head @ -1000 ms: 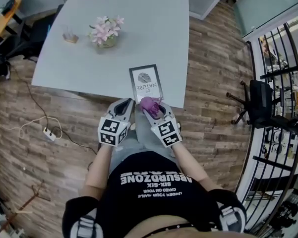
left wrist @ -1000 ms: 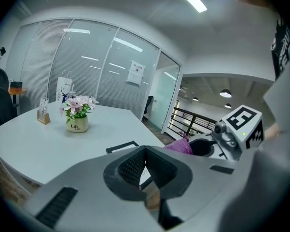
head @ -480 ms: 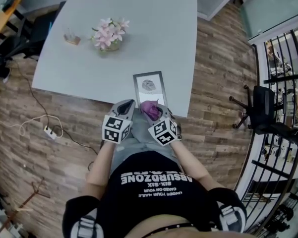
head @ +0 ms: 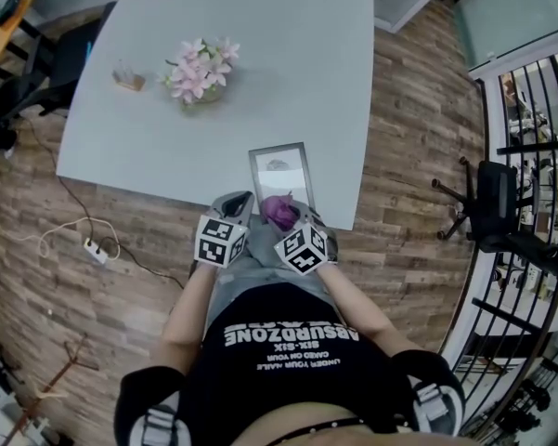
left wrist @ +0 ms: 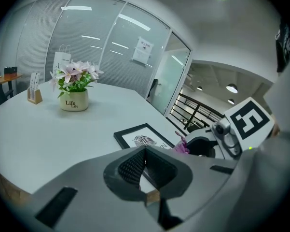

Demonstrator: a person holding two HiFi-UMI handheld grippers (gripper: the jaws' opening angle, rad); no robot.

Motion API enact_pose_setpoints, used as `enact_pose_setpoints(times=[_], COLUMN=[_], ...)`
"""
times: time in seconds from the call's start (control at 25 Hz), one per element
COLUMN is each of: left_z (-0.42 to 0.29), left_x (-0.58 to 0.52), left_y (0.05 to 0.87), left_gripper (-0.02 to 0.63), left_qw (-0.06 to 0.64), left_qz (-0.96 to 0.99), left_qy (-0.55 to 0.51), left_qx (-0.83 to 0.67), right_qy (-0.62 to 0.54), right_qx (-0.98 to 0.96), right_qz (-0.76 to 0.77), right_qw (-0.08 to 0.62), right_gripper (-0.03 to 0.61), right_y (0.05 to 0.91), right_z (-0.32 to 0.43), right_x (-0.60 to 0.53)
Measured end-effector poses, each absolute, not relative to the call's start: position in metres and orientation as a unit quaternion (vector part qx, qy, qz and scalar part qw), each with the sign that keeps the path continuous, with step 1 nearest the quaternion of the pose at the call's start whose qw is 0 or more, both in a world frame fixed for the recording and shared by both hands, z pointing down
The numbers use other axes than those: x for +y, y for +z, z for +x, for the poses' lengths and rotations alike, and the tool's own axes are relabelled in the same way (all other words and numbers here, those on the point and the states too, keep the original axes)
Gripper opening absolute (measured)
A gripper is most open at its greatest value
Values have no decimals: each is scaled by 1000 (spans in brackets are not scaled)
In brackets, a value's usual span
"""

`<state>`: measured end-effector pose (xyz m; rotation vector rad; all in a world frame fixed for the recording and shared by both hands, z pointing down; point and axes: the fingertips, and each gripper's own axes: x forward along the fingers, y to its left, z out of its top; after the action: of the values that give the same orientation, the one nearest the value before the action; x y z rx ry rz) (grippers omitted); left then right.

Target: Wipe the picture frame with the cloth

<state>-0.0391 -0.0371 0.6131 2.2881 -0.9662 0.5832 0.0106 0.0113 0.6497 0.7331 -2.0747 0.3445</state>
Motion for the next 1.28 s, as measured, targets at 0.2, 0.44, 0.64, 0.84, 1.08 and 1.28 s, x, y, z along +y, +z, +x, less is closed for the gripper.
enact_pose_setpoints(times=[0.2,0.44,0.64,0.84,1.08,1.28], left_z=[-35,-30,-32,-35,-32,-33], left_x=[-46,-59,-69,-72,-76,-77], left_y=[621,626,627,638,644,652], left_gripper=[15,15,15,15,15,15], left_qw=[297,299,300,308,311,314], left_qz=[858,860,859,856,855,852], left_qy=[231,240,245,251,259,267], left_qx=[-350,-338,-336,-332,-326,-323], right_qy=[149,162,167,177,188,181], right_qx=[-837,-838,-838,-837,-835,-835], right_qz=[292,294,298,304,322,331], right_qw=[439,430,425,418,406,400], right_gripper=[187,189,189,192,192,192], right_y=[655,657,657,661,659,659], right_z=[6,2,1,-2,-5,-7], right_x=[0,-18,-35,-54,-85,-105])
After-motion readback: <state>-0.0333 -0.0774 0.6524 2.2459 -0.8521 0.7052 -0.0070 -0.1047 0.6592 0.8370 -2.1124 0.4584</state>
